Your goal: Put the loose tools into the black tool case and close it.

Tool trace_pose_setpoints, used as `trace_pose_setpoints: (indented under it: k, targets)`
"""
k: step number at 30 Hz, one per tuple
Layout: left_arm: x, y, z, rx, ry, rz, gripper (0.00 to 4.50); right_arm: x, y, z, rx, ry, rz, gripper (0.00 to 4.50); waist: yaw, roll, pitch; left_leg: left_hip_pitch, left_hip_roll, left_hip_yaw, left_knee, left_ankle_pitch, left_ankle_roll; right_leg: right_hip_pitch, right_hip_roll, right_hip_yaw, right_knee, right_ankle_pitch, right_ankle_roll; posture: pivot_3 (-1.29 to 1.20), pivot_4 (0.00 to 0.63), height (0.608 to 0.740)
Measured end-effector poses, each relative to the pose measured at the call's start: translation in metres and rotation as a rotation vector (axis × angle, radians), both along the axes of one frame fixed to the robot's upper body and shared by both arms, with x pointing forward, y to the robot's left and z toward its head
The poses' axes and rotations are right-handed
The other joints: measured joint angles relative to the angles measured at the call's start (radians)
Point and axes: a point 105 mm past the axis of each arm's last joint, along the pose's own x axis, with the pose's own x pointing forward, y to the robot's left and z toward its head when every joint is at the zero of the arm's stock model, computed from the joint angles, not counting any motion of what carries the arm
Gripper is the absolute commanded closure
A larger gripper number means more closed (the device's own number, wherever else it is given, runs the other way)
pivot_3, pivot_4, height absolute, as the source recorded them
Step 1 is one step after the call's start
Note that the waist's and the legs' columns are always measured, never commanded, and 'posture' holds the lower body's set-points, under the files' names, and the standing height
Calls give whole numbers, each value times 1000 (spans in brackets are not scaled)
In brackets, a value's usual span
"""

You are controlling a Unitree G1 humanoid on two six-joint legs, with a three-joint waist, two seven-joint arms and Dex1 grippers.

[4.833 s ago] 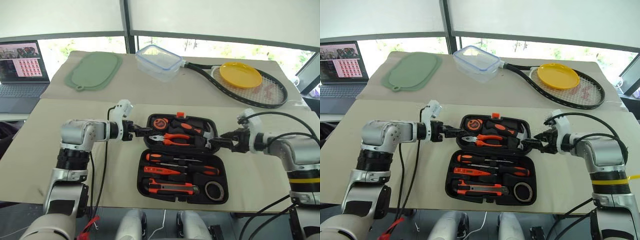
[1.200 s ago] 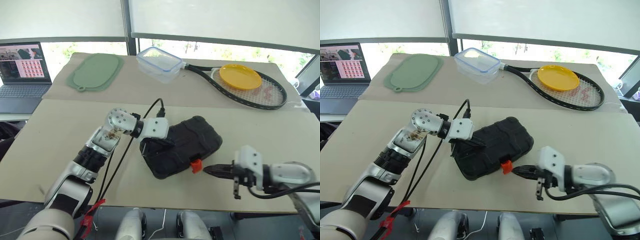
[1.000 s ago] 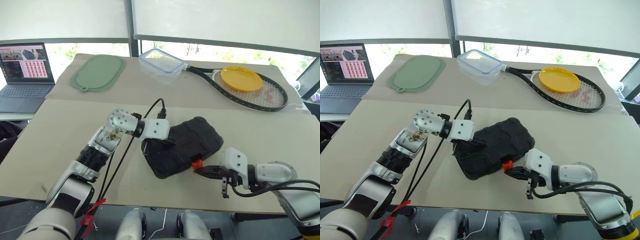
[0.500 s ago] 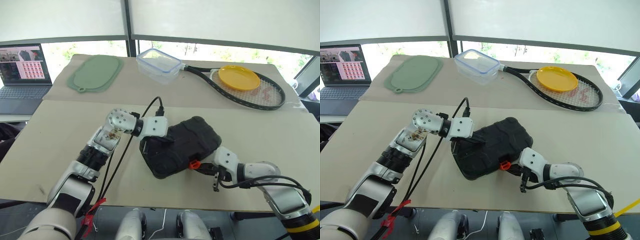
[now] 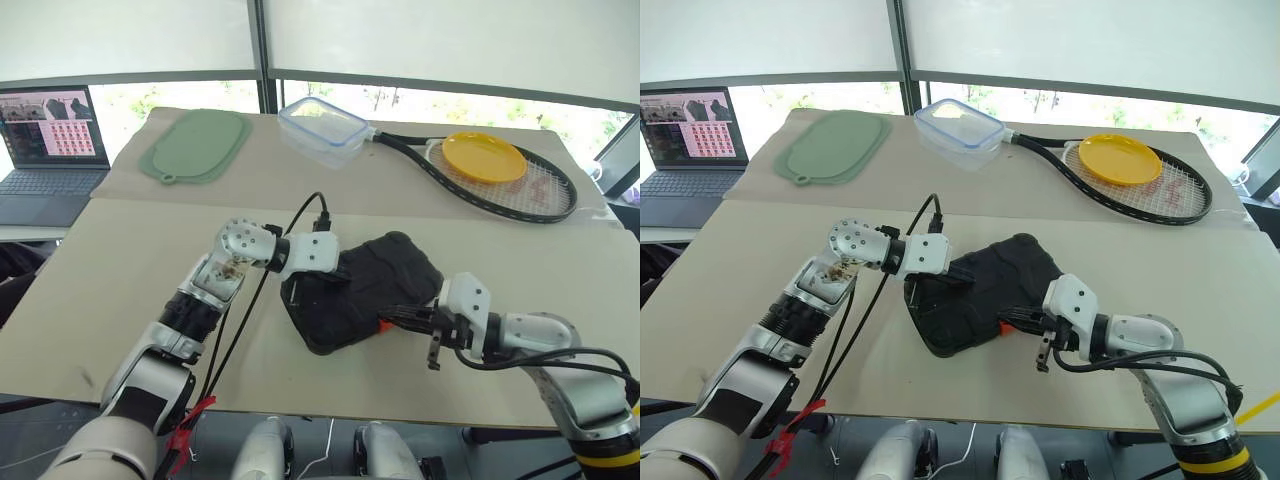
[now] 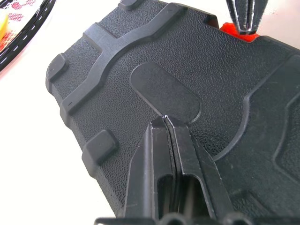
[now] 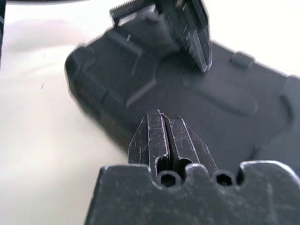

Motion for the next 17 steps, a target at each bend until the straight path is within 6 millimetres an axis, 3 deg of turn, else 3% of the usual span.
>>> trace_pose_setpoints:
  k: [2,3,5,7,9,12,13,17]
  targets:
    - [-1,17,3,-25,70,54,3712,-3,-18,7,-32,28,-7,3660,-6,0,0,1,1,1,-2,0,0,-1,0,1,0,0,-1,0,150,738]
    - [-1,28,4,-25,97,82,3266,-5,-26,11,-49,39,-9,3242,-12,0,0,2,1,1,-4,0,0,-1,1,1,1,-1,-1,0,150,738]
    - [-4,58,6,-28,157,156,2669,-8,-42,22,-68,66,-6,2698,-27,0,0,5,1,1,-8,0,0,-1,1,2,1,-2,-3,0,150,738]
    - [-21,112,11,-17,270,275,1902,-13,-69,39,-89,144,-11,1979,-42,1,0,6,4,2,-10,0,-1,-3,3,4,2,-3,-6,0,150,738]
    - [-33,150,12,-2,361,397,1147,-15,-89,53,-93,174,-38,1278,-40,1,1,7,5,1,-11,0,-1,-2,4,0,2,-5,-8,0,150,738]
    - [-58,176,23,-35,479,476,143,-20,-104,63,-80,238,-18,269,-24,1,3,4,7,1,-10,1,-4,-3,3,-1,2,-5,-8,0,150,738]
    - [-64,185,29,-47,501,507,11,-20,-110,65,-74,251,-27,55,-17,1,4,4,6,1,-10,1,-5,-4,2,-1,1,-5,-7,0,150,738]
    - [-86,213,46,-134,547,640,11,-12,-127,80,-29,251,-59,55,-12,3,6,4,4,4,-9,1,-5,-5,-3,0,0,-6,-6,0,150,738]
